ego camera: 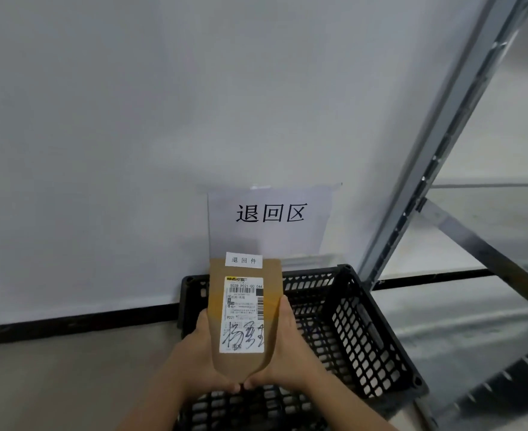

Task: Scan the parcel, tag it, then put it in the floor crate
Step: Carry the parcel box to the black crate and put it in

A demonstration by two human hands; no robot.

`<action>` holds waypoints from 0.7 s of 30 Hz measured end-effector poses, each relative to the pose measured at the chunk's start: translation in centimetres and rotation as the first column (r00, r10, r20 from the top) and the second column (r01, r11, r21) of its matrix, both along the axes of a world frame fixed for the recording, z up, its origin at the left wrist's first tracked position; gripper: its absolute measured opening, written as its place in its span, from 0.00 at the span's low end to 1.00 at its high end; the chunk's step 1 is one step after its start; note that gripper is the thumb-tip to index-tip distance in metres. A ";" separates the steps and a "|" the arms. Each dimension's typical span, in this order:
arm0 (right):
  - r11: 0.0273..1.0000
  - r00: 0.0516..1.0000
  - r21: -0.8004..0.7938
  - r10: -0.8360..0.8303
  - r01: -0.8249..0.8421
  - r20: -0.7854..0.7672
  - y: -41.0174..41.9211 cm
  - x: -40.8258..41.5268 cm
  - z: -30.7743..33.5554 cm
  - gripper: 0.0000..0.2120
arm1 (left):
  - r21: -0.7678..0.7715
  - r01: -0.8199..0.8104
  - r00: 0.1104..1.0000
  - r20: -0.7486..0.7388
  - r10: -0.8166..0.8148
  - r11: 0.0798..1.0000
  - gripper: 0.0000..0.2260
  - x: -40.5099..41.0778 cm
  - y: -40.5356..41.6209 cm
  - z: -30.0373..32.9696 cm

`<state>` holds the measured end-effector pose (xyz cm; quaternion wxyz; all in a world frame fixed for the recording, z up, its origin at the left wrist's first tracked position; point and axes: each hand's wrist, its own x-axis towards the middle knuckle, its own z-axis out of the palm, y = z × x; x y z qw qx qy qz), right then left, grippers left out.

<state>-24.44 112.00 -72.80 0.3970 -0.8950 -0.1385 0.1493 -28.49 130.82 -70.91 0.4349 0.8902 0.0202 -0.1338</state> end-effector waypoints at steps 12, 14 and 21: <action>0.997 0.999 -0.068 0.025 -0.023 0.024 -0.4 -1.7 -1.5 0.77 | 0.101 -0.002 1.000 0.002 0.002 0.995 0.52 -1.1 0.2 -1.3; 0.997 0.999 -0.075 0.036 -0.034 0.023 -0.5 -2.1 -1.5 0.77 | 0.110 -0.026 1.000 -0.014 0.028 0.994 0.50 -1.3 0.5 -1.6; 0.993 0.995 -0.096 0.057 -0.064 -0.079 -1.4 -3.4 -1.3 0.76 | 0.132 -0.053 0.992 -0.109 0.067 0.990 0.39 -1.3 0.5 -2.4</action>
